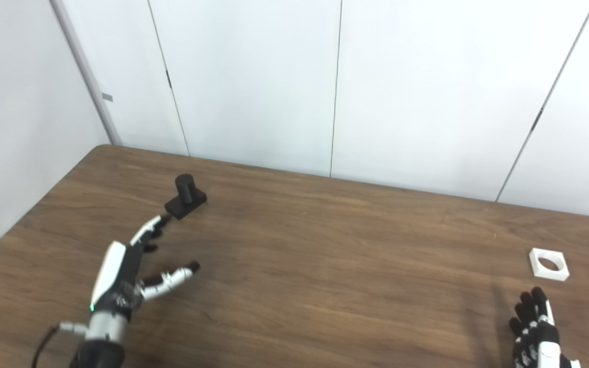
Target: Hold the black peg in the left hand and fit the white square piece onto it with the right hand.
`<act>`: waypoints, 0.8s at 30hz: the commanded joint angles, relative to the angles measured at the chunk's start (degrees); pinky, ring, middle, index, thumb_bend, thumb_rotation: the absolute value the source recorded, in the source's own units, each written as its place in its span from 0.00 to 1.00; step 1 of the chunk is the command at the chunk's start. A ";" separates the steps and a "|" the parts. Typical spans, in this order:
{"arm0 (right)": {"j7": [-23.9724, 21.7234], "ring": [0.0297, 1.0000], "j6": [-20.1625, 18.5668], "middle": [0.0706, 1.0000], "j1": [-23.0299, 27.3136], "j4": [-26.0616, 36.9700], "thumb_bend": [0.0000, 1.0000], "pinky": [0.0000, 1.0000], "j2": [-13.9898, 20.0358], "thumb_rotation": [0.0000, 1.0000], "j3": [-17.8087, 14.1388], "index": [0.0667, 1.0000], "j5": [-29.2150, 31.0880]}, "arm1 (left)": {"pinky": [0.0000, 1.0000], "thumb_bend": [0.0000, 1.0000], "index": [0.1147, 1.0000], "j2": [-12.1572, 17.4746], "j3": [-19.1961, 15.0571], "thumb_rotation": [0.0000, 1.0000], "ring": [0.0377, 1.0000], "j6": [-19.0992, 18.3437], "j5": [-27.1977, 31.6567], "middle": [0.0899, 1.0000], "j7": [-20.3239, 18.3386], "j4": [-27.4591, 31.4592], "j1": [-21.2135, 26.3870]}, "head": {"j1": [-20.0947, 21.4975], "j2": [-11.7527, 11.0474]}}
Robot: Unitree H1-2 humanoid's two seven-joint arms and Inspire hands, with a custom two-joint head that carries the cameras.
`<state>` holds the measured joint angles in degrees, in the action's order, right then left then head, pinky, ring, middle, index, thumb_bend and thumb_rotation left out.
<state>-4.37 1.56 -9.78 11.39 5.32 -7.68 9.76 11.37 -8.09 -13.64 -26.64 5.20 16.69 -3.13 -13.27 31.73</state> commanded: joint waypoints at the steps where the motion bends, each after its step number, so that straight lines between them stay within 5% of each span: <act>1: 0.32 1.00 0.40 0.99 -1.72 0.90 0.52 1.00 -0.57 1.00 0.26 1.00 0.00 | 0.97 0.83 0.93 2.08 -0.38 0.29 0.98 0.39 -1.19 0.97 0.45 -0.21 2.56 | -0.06 0.06; 9: 0.66 1.00 0.88 1.00 -1.66 1.06 0.47 1.00 -0.73 1.00 0.26 1.00 -0.33 | 1.00 0.89 0.88 6.42 0.30 0.40 1.00 -2.10 -9.32 0.95 2.88 -4.69 7.21 | -0.32 0.09; 14: 0.96 1.00 1.28 1.00 -1.57 1.10 0.43 1.00 -0.99 1.00 0.20 1.00 -0.35 | 1.00 0.87 0.88 9.45 1.24 0.58 1.00 -4.89 -14.75 0.99 2.88 -8.90 10.30 | -0.37 0.09; 24: 1.20 1.00 1.09 1.00 -1.89 1.02 0.44 1.00 -0.70 1.00 0.48 1.00 -0.90 | 1.00 0.86 0.88 12.19 4.52 0.60 1.00 -10.73 -18.68 1.00 1.68 -17.57 17.02 | -0.36 0.37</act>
<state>-3.31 1.43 -10.02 11.80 5.11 -7.44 8.97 21.53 -3.76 -23.94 -43.69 5.98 -0.66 11.03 -13.62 32.08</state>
